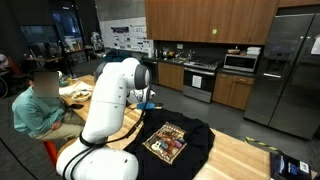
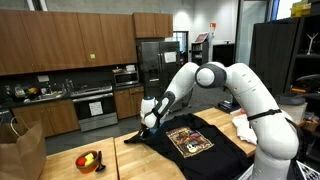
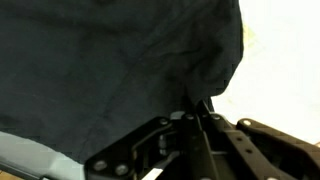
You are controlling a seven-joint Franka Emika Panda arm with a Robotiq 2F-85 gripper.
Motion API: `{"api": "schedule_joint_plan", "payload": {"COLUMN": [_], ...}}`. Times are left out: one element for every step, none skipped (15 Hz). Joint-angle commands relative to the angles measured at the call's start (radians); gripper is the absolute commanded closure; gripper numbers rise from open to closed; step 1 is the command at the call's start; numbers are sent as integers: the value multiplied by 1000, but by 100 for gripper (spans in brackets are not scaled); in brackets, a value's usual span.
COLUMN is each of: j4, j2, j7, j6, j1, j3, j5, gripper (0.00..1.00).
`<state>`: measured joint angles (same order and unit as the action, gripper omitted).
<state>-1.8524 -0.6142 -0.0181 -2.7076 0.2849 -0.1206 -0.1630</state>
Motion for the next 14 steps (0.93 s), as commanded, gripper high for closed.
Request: {"api": "schedule_joint_plan", "payload": {"j4": [-158, -181, -208, -235, -258, -287, -313, -340, -364, -384, -402, -416, -436, -451], "j2": [117, 128, 144, 153, 164, 177, 189, 198, 210, 218, 222, 226, 230, 237], "j7": [-43, -53, -71, -91, -114, -135, -157, -177, -197, -214, -228, -241, -259, -277], "j6": [-67, -83, -98, -121, -136, -156, -175, -201, -219, -236, -254, -267, -279, -287], "j1": [-2, -1, 2, 3, 8, 7, 10, 5, 7, 8, 6, 7, 15, 26], "j3": [-1, 2, 8, 14, 26, 37, 54, 69, 87, 106, 123, 141, 161, 185], "j5": [29, 33, 39, 47, 49, 53, 53, 60, 63, 64, 68, 71, 71, 69], "gripper": [99, 99, 99, 99, 99, 99, 99, 99, 99, 99, 99, 99, 99, 99]}}
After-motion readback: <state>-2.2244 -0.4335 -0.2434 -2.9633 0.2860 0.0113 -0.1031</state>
